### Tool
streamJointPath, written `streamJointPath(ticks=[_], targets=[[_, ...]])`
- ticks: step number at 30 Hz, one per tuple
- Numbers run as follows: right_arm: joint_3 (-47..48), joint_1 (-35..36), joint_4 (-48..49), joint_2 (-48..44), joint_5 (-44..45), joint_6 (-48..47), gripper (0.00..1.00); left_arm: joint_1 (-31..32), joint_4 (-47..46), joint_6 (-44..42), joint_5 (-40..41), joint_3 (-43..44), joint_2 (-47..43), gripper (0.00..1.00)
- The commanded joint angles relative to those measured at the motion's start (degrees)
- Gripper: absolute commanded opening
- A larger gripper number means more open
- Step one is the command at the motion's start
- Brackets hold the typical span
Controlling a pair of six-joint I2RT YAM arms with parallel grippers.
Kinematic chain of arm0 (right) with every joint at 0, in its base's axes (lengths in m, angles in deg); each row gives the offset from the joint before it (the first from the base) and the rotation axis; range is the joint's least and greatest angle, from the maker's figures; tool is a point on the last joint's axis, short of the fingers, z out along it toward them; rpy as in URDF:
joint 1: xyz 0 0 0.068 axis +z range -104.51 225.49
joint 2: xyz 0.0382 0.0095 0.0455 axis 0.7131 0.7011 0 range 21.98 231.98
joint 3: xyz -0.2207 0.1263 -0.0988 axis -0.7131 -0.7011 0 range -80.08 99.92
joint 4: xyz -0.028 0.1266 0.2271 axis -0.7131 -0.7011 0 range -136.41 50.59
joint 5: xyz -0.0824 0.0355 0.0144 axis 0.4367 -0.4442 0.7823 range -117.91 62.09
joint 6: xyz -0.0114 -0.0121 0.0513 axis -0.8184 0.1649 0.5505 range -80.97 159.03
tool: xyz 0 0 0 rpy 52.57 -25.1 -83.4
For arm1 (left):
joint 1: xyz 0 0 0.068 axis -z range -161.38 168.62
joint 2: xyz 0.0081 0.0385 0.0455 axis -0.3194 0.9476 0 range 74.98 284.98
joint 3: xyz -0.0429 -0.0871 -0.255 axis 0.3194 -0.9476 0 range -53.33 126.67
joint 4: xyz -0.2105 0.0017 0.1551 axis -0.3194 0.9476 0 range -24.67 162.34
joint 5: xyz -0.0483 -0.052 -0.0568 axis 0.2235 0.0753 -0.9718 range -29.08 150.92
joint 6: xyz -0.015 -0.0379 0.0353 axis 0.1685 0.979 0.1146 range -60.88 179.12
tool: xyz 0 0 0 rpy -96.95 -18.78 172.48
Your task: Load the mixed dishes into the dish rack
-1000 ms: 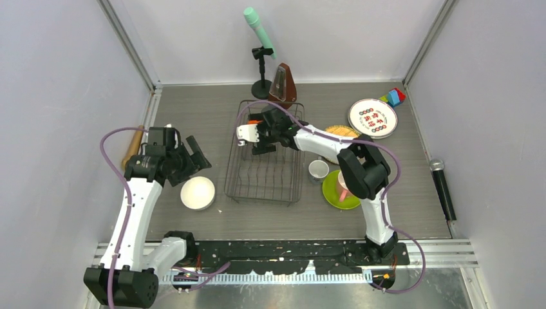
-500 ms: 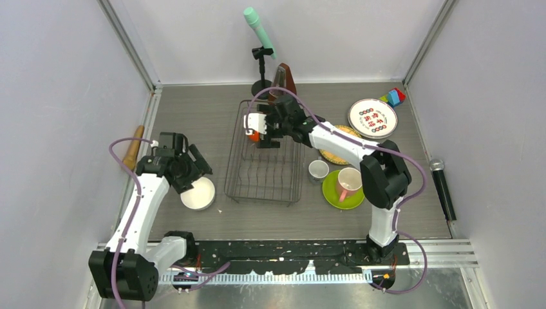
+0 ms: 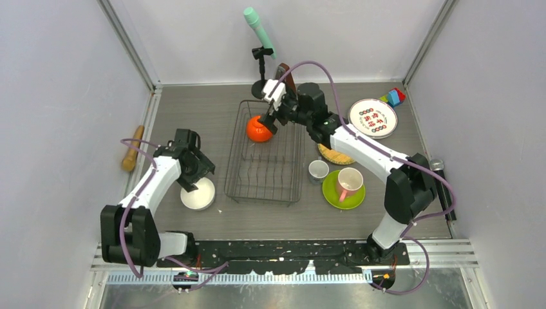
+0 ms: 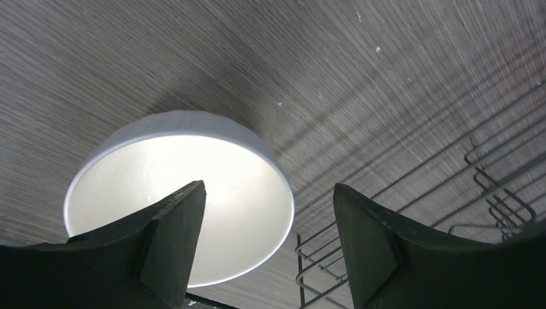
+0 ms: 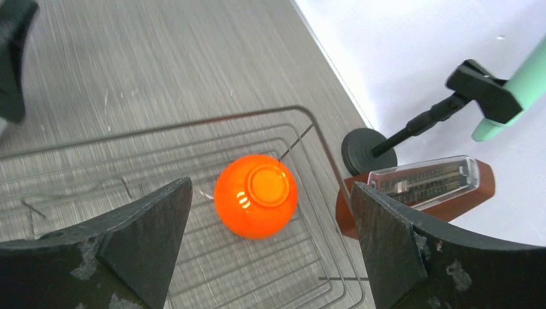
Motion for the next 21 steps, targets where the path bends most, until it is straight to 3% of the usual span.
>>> streamJointPath(ticks=[1, 6, 14, 16, 20, 21], targets=[[0.6, -0.7, 6.3, -5.2, 0.1, 11.0, 1.0, 0.3, -4.2, 4.4, 3.4, 0.6, 2.8, 0.72], [-2.1, -1.0, 7.7, -7.7, 1.4, 13.1, 1.0, 0.5, -6.2, 4.5, 3.3, 0.2, 3.8, 0.47], [-4.7, -3.4, 13.6, -10.2, -2.4, 24.5, 0.99, 1.2, -7.0, 6.0, 5.4, -3.6, 1.8, 0.37], [-4.4, -3.4, 13.9, -10.4, -2.5, 26.4, 0.99, 1.2, -6.9, 5.3, 5.4, -3.7, 1.8, 0.2], [-4.1, -3.4, 15.3, -10.8, -0.8, 32.8, 0.96, 1.2, -5.0, 2.5, 6.6, -2.3, -1.9, 0.0], [-4.0, -3.4, 15.0, -10.9, 0.2, 34.7, 0.96, 1.2, -4.0, 2.0, 6.9, -1.6, -3.8, 0.0]])
